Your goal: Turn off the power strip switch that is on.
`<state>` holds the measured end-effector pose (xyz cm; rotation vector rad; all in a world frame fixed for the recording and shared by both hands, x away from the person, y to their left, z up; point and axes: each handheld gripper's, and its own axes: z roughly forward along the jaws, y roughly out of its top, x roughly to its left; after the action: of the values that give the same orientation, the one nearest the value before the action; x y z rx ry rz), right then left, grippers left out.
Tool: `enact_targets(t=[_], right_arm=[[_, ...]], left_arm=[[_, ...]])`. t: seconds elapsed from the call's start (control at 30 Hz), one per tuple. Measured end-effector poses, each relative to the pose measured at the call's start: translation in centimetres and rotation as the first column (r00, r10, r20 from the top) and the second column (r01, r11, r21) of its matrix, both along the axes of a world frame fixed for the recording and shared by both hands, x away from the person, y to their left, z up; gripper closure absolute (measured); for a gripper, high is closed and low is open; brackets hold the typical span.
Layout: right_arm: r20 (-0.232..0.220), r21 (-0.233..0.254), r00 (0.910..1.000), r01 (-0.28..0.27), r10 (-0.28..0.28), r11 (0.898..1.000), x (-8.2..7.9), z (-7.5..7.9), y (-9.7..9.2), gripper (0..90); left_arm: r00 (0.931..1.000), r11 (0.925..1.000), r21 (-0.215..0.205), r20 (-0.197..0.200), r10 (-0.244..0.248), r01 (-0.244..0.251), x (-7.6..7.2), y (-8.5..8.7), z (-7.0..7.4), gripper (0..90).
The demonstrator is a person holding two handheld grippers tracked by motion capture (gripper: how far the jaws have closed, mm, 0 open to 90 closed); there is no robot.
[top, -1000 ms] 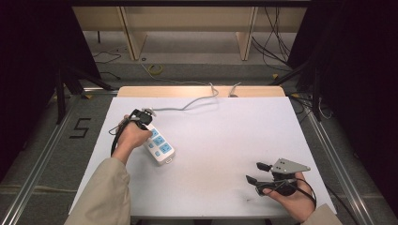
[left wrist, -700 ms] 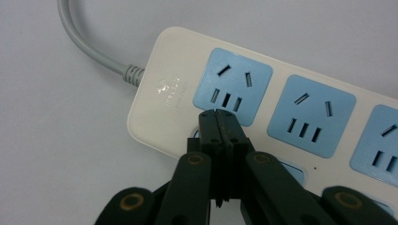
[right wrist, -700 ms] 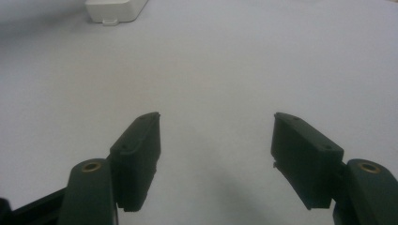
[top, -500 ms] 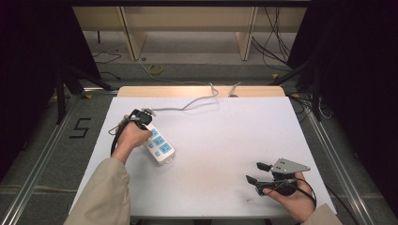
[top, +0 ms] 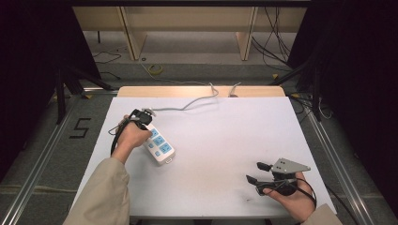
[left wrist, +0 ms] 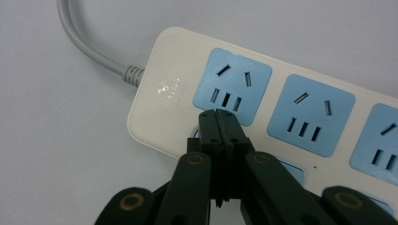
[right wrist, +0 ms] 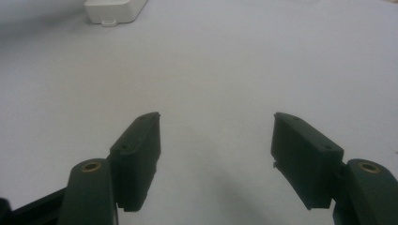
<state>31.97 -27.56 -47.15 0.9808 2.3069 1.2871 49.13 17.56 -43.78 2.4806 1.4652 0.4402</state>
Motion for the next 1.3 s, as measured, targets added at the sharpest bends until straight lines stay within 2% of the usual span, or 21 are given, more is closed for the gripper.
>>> enact_targets(t=[0.57,0.67,0.73,0.8,1.03,1.3], right_arm=[[0.0,-0.002,1.0,-0.001,0.001,1.0,0.0,0.0,-0.1,34.3],[0.001,-0.002,1.0,-0.001,0.001,1.0,0.0,0.0,-0.1,34.3],[0.001,0.001,1.0,0.001,-0.001,1.0,0.0,0.0,-0.1,34.3],[0.002,-0.001,1.0,-0.001,0.001,1.0,0.0,0.0,-0.1,34.3],[0.001,-0.001,1.0,-0.001,0.001,1.0,0.0,0.0,0.0,34.3],[0.001,-0.002,1.0,-0.001,0.001,1.0,0.0,0.0,-0.1,34.3]], left_arm=[[0.9999,0.9999,0.008,0.004,-0.014,0.014,-0.2,-0.2,0.0,89.9],[0.9997,0.9999,-0.015,0.024,-0.007,0.008,-0.3,-0.1,0.3,89.9],[0.9999,0.9996,-0.025,0.012,-0.011,0.012,-0.4,0.0,0.3,89.8],[0.9997,0.999,-0.045,0.022,-0.002,0.003,-0.5,0.2,0.2,89.8],[0.9991,0.9992,-0.04,0.044,-0.001,0.003,-0.8,0.6,0.3,89.7],[0.994,0.9981,-0.062,0.109,0.005,0.001,-1.6,0.8,0.9,89.2]])
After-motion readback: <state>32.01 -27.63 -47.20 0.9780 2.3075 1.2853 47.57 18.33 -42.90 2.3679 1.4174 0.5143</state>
